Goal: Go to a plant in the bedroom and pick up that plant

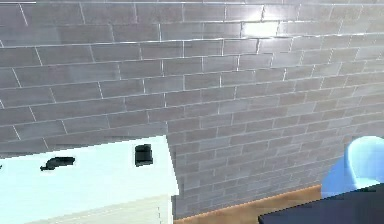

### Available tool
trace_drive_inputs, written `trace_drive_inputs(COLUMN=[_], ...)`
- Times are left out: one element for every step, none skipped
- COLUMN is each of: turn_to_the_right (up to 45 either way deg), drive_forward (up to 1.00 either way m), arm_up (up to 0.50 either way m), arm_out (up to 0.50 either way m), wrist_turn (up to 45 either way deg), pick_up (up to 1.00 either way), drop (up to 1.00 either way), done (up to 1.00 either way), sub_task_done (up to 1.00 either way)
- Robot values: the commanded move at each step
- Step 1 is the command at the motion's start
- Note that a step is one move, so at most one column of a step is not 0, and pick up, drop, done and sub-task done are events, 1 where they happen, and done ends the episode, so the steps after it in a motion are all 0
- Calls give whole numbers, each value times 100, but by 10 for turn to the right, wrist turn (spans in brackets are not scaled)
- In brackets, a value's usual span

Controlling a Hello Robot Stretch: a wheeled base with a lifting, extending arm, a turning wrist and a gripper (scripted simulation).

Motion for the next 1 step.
trace_drive_inputs(turn_to_the_right=[0], drive_forward=[15], arm_up=[0], arm_out=[0], wrist_turn=[0], pick_up=[0], drop=[0], done=[0], sub_task_done=[0])
